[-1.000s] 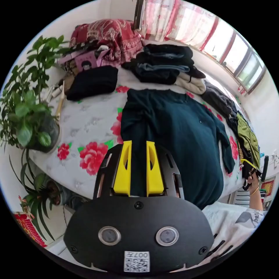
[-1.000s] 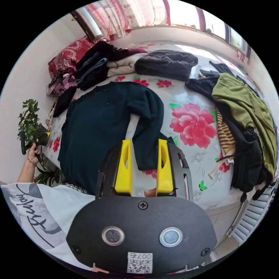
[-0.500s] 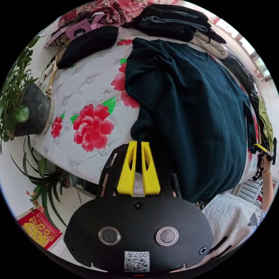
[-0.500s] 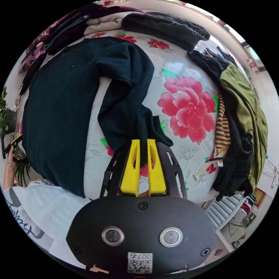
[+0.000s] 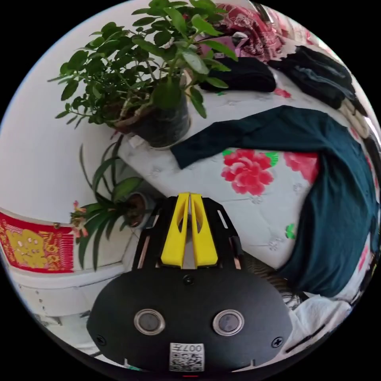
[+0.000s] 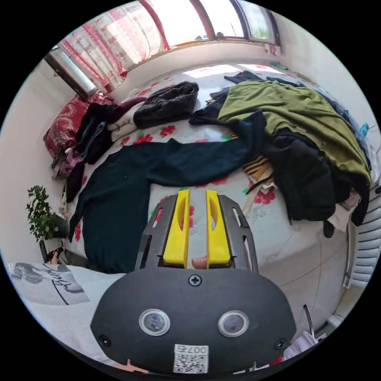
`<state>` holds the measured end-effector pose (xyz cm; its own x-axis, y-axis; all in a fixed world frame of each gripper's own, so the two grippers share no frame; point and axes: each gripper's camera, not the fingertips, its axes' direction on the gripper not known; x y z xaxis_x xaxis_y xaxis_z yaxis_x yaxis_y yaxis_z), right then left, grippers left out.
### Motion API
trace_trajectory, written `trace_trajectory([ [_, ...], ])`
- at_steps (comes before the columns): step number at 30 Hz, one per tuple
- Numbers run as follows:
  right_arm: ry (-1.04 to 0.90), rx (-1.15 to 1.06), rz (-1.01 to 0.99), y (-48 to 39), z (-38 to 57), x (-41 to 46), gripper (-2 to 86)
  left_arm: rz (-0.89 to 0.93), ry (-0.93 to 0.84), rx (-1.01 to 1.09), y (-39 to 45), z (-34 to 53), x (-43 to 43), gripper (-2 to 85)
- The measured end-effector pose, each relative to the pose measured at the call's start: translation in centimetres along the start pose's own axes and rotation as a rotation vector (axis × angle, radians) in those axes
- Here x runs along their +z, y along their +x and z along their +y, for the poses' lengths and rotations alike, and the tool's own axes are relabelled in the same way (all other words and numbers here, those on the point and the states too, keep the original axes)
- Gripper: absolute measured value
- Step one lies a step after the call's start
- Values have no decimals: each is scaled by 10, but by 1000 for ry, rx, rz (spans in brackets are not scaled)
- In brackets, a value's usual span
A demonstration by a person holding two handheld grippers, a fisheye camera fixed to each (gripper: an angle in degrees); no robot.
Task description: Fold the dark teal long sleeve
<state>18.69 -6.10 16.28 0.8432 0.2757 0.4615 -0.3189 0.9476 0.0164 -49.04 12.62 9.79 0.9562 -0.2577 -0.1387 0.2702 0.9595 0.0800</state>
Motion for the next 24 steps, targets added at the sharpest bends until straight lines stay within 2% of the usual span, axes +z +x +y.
trace_trajectory([
  [1,-71,-25,-95,-6,26,22,38,89,8,22,4,9,-2,27],
  [3,-156,-40,-161,-14,60,50,41,409,-52,92,21,34,-2,74],
  [5,-238,-88,-182,-24,85,72,45,504,-122,138,41,46,2,93],
  [7,-331,-194,-165,-43,104,98,51,495,-186,227,68,54,8,103],
  [9,-392,-267,-132,-56,112,118,54,370,-277,360,108,61,16,107],
  [12,-461,-325,-39,-68,122,148,43,152,-288,503,144,71,13,87],
  [13,-454,-330,72,-69,125,152,33,138,-294,512,147,70,11,81],
  [15,-468,-377,86,-68,128,154,18,135,-276,559,148,74,1,25],
  [18,-512,-412,29,-56,130,150,4,68,-322,608,132,85,-4,5],
  [20,-485,-440,51,-48,135,136,1,83,-338,623,113,95,-11,0],
  [24,-506,-438,91,-27,157,121,-2,253,-426,470,78,126,-6,0],
])
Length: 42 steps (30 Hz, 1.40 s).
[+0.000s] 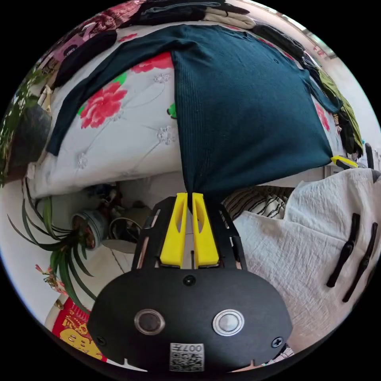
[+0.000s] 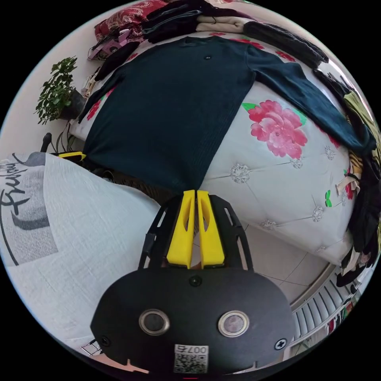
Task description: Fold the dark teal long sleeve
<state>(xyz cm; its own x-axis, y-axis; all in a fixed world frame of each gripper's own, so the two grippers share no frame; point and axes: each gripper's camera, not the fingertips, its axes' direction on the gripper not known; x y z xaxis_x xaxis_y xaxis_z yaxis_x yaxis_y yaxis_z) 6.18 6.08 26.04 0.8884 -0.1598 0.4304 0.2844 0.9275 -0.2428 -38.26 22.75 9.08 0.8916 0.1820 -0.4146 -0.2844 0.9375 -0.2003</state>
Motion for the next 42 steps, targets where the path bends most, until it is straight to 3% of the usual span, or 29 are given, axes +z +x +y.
trace_trajectory([
  [4,3,72,70,6,13,6,-3,-7,34,-170,-6,20,7,2],
  [10,156,64,34,9,-1,-39,-2,-73,312,-349,-44,7,-48,79],
  [14,255,78,-74,2,-20,-60,-2,-323,361,-357,-76,-32,-74,103],
  [18,289,21,-140,-25,-36,-73,-2,-561,266,-293,-113,-76,-69,101],
  [25,234,-17,-40,-53,-39,-79,-2,-677,80,-189,-168,-121,-39,95],
  [32,239,63,-90,-53,-34,-88,-2,-850,-76,153,-173,-128,-10,0],
  [35,235,76,-107,-55,-34,-93,-1,-683,40,230,-168,-110,-35,-4],
  [42,263,77,-156,-63,-35,-117,3,250,666,389,-132,-62,-168,-6],
])
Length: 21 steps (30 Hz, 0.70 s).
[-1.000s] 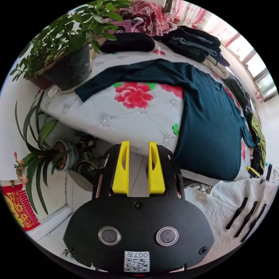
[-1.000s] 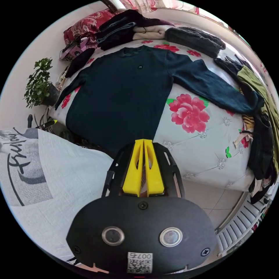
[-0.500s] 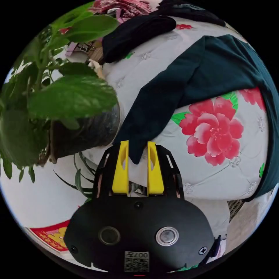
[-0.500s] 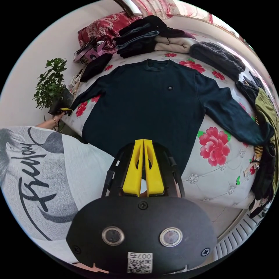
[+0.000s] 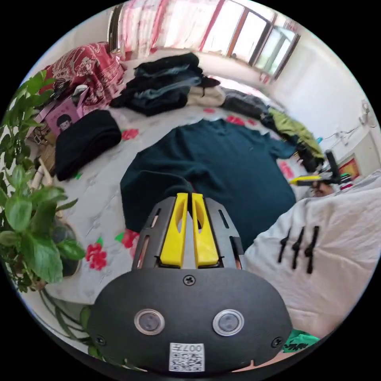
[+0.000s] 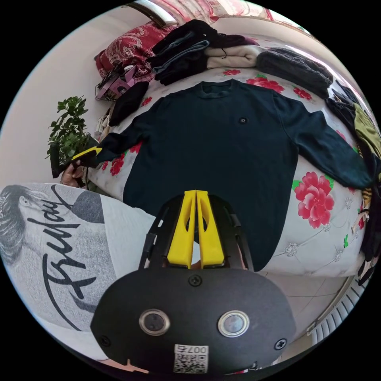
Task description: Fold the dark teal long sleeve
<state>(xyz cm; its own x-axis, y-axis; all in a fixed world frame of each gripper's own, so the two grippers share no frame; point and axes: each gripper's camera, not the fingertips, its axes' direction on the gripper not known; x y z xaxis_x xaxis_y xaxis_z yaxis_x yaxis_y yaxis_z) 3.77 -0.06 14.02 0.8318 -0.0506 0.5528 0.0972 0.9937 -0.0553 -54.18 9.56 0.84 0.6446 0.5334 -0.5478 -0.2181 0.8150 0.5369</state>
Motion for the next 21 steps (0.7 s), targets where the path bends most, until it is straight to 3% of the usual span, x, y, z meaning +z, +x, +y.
trace_trajectory([
  [3,41,-36,-42,-5,-11,-20,13,225,200,25,-13,-26,-32,-7],
  [6,176,-157,-185,-19,-29,-63,62,334,326,73,-19,-48,-58,-7],
  [10,358,-329,-335,-48,-58,-128,123,370,330,177,8,-71,-61,-7],
  [14,420,-451,-363,-69,-72,-159,122,482,200,240,54,-92,-20,-1],
  [17,413,-461,-179,-64,-74,-163,81,413,129,249,81,-97,7,19],
  [19,364,-352,39,-28,-76,-153,49,333,118,278,85,-93,12,43],
  [21,267,-207,59,24,-81,-142,36,168,69,252,75,-82,20,51],
])
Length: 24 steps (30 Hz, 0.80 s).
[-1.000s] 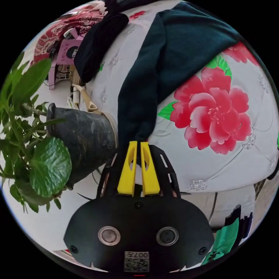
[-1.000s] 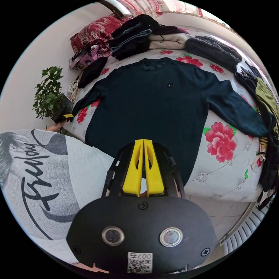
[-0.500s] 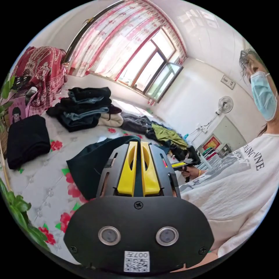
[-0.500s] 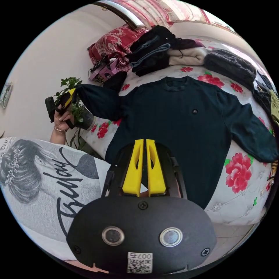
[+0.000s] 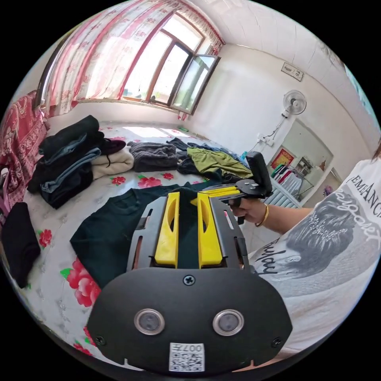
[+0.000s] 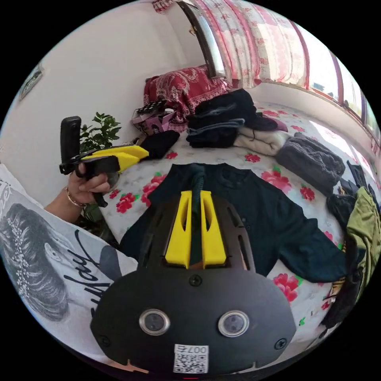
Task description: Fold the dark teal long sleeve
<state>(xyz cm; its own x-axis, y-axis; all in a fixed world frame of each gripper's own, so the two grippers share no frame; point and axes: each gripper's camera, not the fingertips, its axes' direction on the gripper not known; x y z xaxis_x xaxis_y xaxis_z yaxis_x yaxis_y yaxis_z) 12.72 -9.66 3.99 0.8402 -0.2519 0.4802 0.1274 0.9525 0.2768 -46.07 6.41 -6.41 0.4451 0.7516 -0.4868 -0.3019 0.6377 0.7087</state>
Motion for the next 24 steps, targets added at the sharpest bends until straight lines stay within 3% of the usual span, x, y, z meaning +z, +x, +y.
trace_trajectory([
  [4,-121,363,-94,128,40,27,21,-167,-200,-132,-36,34,26,55],
  [6,-181,417,-116,155,46,36,18,-195,-269,-249,-56,51,39,55],
  [14,27,304,-218,181,-4,-30,22,-323,-328,-384,-85,44,85,43],
  [16,-7,400,-181,214,6,-23,30,-395,-433,-449,-99,55,109,23],
  [20,-78,607,-40,263,48,-11,46,-345,-377,-543,-106,53,113,-4],
  [24,162,797,62,304,103,-68,64,-393,-400,-530,-99,35,110,-6],
])
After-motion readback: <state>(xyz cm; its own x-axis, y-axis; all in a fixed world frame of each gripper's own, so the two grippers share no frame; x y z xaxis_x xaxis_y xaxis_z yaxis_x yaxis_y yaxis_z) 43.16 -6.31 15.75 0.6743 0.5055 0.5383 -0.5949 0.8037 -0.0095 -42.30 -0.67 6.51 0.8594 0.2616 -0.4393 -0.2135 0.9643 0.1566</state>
